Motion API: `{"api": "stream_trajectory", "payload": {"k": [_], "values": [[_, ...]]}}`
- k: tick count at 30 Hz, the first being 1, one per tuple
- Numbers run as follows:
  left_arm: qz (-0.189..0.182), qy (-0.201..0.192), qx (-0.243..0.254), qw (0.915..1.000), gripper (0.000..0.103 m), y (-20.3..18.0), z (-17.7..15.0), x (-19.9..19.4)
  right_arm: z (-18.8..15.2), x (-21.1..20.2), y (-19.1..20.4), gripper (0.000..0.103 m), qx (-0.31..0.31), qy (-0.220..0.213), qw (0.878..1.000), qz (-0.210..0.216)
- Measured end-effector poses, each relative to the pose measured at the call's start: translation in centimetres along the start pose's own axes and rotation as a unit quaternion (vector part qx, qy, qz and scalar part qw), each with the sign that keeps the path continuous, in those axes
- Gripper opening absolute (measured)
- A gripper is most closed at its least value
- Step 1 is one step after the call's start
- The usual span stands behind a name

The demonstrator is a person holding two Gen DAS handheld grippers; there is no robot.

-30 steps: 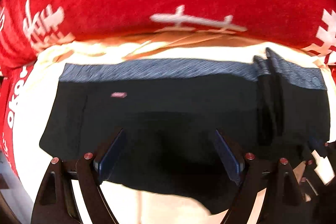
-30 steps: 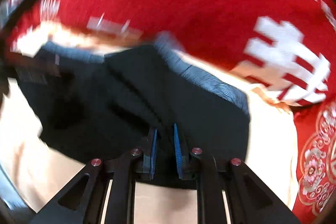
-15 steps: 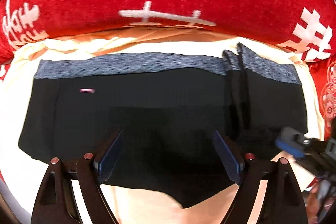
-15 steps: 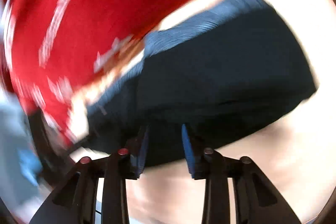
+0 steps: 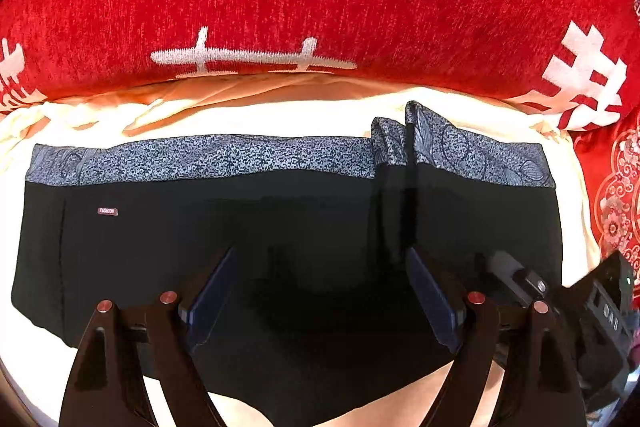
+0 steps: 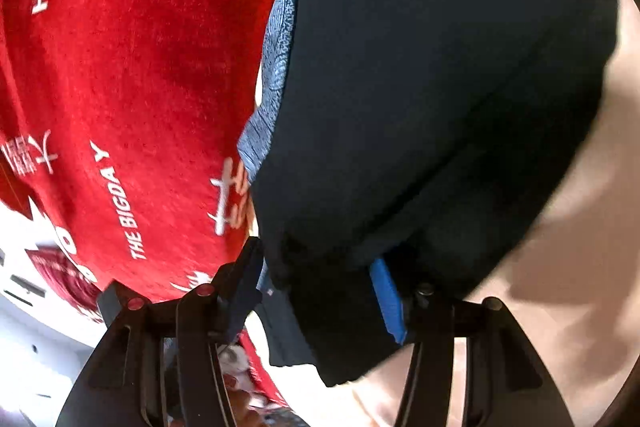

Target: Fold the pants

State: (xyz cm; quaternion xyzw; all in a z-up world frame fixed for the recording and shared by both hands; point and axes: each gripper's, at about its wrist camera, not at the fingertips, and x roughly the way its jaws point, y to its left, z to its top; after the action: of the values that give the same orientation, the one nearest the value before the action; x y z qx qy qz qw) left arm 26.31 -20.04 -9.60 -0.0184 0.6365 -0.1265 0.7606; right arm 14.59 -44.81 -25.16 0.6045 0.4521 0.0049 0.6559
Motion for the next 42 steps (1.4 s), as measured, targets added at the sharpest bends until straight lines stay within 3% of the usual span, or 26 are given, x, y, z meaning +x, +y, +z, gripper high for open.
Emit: {"api": "stream_trajectory", "payload": {"k": [1, 3, 5, 8, 12, 16, 18, 20, 22, 25, 26, 28, 30, 31, 34, 38, 40, 42], "values": [[0.003, 0.002, 0.002, 1.0, 0.086, -0.1, 0.0, 0.0, 0.0, 0.5, 0.1, 0.056, 0.004, 0.004, 1.0, -0.002], [0.01, 0.004, 0.007, 0.9999, 0.086, -0.1, -0.2, 0.0, 0.3, 1.2, -0.1, 0.022, 0.024, 0.01, 1.0, -0.015], [0.015, 0.003, 0.009, 0.9998, 0.086, -0.1, -0.4, -0.6, 0.3, 1.5, 0.4, 0.014, 0.036, 0.011, 0.999, -0.006], [0.018, -0.014, 0.01, 0.9997, 0.086, 0.2, -0.7, -2.4, 0.1, -0.3, 2.5, 0.013, -0.005, 0.016, 1.0, 0.015], [0.039, -0.025, 0.014, 0.9988, 0.086, 0.9, -1.3, -3.4, -1.0, -2.1, 4.6, 0.013, -0.052, 0.036, 0.998, 0.003], [0.059, -0.004, 0.009, 0.9982, 0.086, 1.4, -2.5, -1.7, -2.6, 0.5, 2.7, 0.013, -0.045, 0.059, 0.997, -0.035], [0.064, 0.004, 0.008, 0.9979, 0.086, 1.5, -3.1, -1.2, -3.1, 1.9, 1.0, 0.013, -0.048, 0.062, 0.994, -0.08], [0.067, 0.007, 0.013, 0.9976, 0.086, 1.3, -3.6, -1.1, -2.9, 2.1, 0.6, 0.014, -0.052, 0.06, 0.993, -0.082], [0.069, 0.007, 0.017, 0.9974, 0.086, 1.2, -3.9, -1.2, -2.8, 1.7, 1.5, 0.025, -0.072, 0.08, 0.99, -0.094], [0.065, 0.002, 0.022, 0.9976, 0.086, 0.3, -3.4, -1.6, -2.9, 0.0, 4.6, 0.053, -0.155, 0.138, 0.972, -0.109], [0.062, -0.003, 0.025, 0.9977, 0.086, -0.1, -3.0, -1.7, -2.6, -1.3, 6.2, 0.054, -0.196, 0.145, 0.964, -0.102], [0.052, -0.01, 0.031, 0.9981, 0.086, -1.2, -1.9, -2.0, -1.3, -4.0, 8.4, 0.054, -0.257, 0.12, 0.953, -0.102], [0.039, -0.013, 0.037, 0.9985, 0.086, -2.6, -0.9, -1.8, 2.0, -6.7, 9.9, 0.054, -0.298, 0.056, 0.944, -0.13], [0.034, -0.013, 0.042, 0.9985, 0.086, -3.4, -0.6, -1.6, 4.1, -7.6, 10.1, 0.054, -0.301, 0.023, 0.941, -0.151], [0.024, -0.009, 0.06, 0.9979, 0.086, -6.2, 0.5, -0.1, 9.8, -7.1, 9.6, 0.054, -0.274, -0.014, 0.942, -0.194], [0.016, -0.009, 0.074, 0.997, 0.086, -9.2, 1.7, 2.4, 13.9, -4.6, 6.8, 0.049, -0.24, 0.016, 0.951, -0.194], [0.024, 0.002, 0.073, 0.997, 0.086, -9.9, 1.8, 3.8, 14.6, -2.8, 5.5, 0.039, -0.223, 0.055, 0.955, -0.189], [0.034, 0.017, 0.071, 0.9968, 0.086, -9.8, 1.3, 5.0, 14.3, -2.2, 5.2, 0.038, -0.224, 0.063, 0.954, -0.192]]}}
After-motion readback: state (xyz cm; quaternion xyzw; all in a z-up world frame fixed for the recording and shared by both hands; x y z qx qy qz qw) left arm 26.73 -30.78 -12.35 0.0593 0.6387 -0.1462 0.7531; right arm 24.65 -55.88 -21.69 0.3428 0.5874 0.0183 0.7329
